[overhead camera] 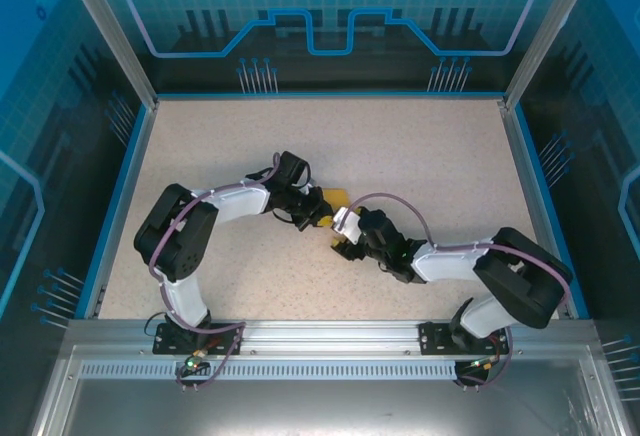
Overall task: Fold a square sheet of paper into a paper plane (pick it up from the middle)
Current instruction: Fold the wing for the fifth time at the center of the table.
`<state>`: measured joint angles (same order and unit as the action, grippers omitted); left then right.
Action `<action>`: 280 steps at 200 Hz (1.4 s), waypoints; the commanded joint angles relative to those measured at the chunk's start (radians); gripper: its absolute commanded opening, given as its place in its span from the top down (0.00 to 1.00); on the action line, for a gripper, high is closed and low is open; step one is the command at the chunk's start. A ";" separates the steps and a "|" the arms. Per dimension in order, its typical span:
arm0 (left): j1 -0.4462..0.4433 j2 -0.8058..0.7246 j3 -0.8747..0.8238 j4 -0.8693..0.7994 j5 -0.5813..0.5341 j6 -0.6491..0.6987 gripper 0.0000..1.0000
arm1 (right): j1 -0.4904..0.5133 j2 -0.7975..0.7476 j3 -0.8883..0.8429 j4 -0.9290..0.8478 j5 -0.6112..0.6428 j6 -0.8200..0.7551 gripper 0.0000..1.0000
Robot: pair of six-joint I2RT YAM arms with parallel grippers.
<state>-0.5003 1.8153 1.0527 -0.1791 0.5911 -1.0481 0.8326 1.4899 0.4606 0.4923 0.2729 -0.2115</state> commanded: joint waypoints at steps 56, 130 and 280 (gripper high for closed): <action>-0.006 -0.029 0.035 -0.065 -0.008 -0.012 0.97 | 0.012 0.165 -0.054 0.383 0.012 -0.046 0.35; -0.005 -0.022 0.044 -0.086 -0.011 -0.009 0.97 | 0.012 0.218 -0.082 0.515 0.031 -0.086 0.49; -0.005 -0.019 0.041 -0.092 -0.016 -0.015 0.96 | 0.003 0.270 -0.051 0.545 -0.003 -0.108 0.68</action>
<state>-0.5003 1.8126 1.0714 -0.2359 0.5804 -1.0489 0.8326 1.7416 0.3874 0.9897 0.2905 -0.3191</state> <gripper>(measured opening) 0.044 0.313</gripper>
